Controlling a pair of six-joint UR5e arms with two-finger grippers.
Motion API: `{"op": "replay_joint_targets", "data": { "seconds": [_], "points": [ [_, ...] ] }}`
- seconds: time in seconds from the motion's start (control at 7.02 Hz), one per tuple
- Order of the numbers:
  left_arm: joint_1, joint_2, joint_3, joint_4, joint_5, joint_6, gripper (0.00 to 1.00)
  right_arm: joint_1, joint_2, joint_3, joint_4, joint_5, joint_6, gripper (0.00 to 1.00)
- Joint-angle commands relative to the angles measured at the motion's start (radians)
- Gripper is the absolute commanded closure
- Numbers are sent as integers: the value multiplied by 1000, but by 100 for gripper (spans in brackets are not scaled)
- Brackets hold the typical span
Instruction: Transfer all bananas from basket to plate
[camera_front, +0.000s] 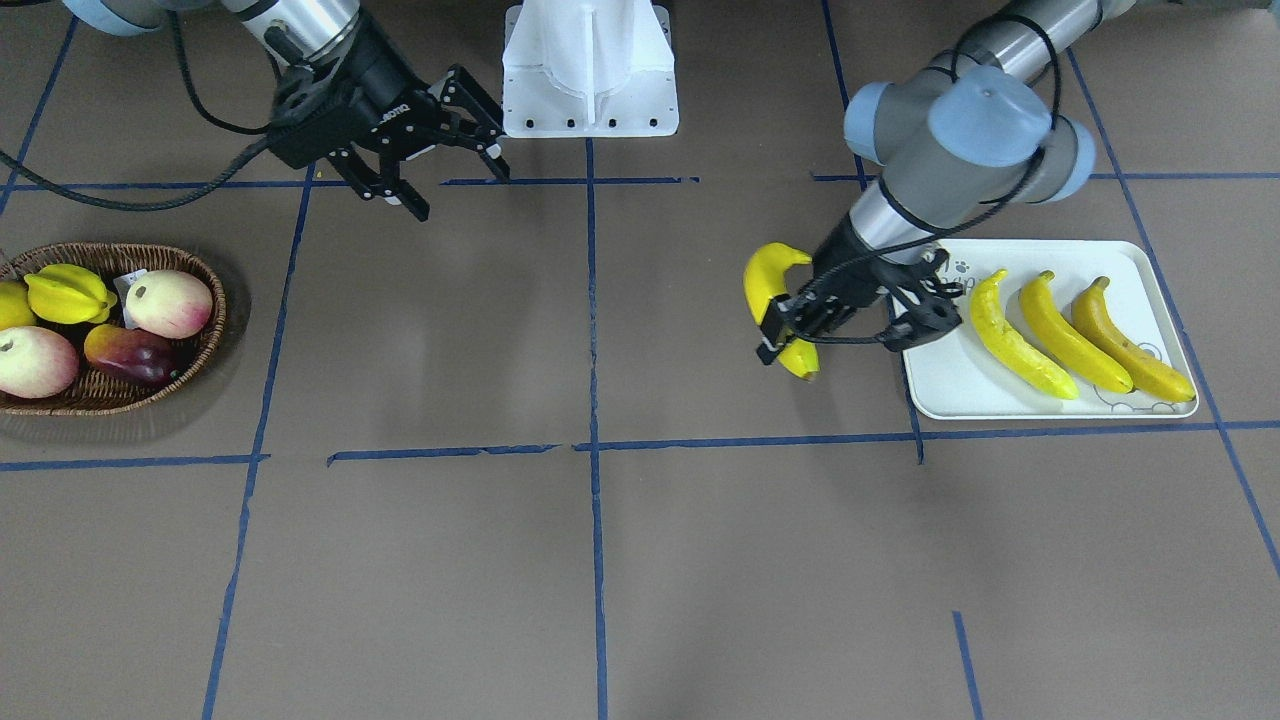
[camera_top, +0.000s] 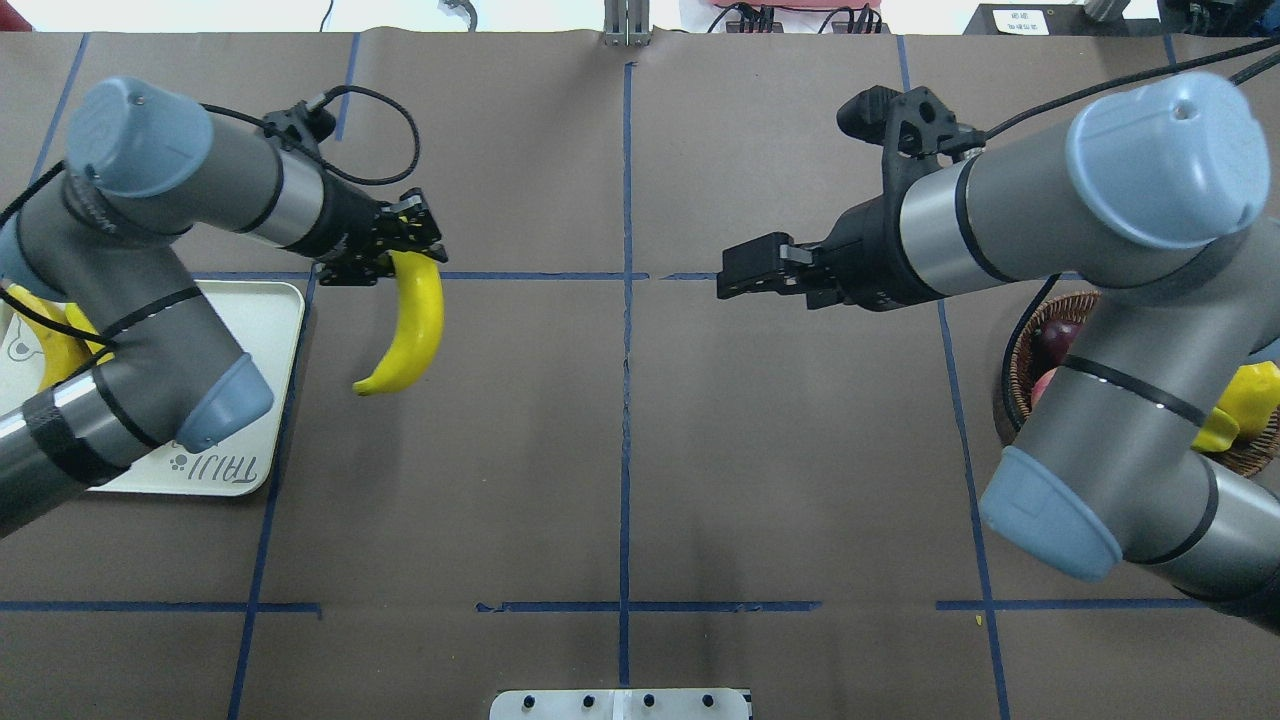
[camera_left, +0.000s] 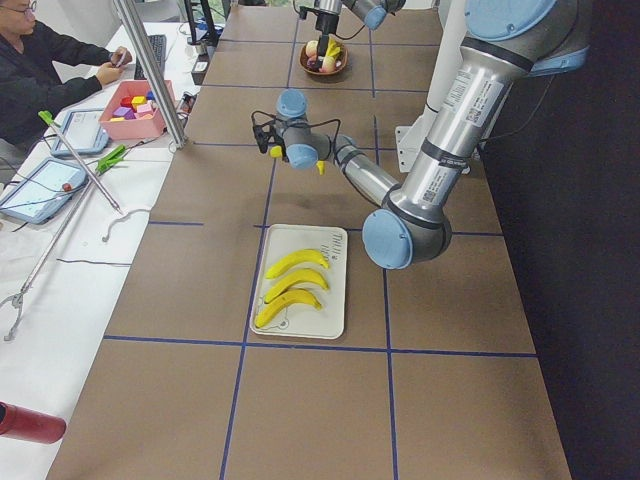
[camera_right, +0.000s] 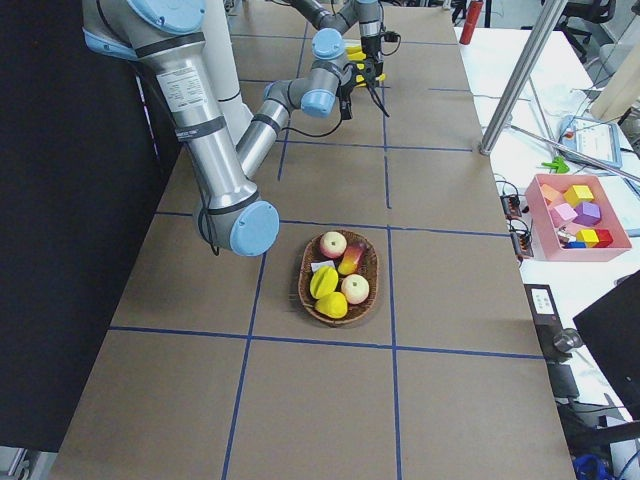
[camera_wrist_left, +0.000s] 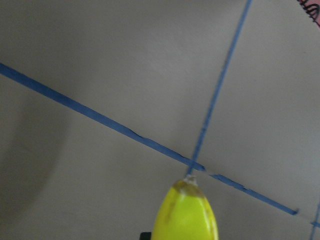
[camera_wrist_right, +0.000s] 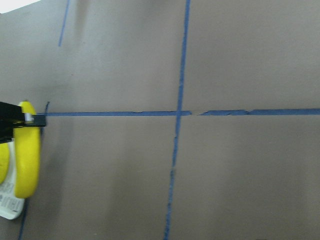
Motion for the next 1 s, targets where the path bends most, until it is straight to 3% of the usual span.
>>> {"op": "replay_joint_targets", "data": {
  "seconds": [0.0,0.28,0.85],
  "points": [
    [-89,164,-3,34,1,177,100,69,-19,24,-193,24,-193,0],
    [-130,235,-3,48,21,256,100,78,-50,51,-219,26,-246,0],
    [-105,212,-18,137,59,247,98,83,-56,57,-222,29,-246,0]
  ]
}}
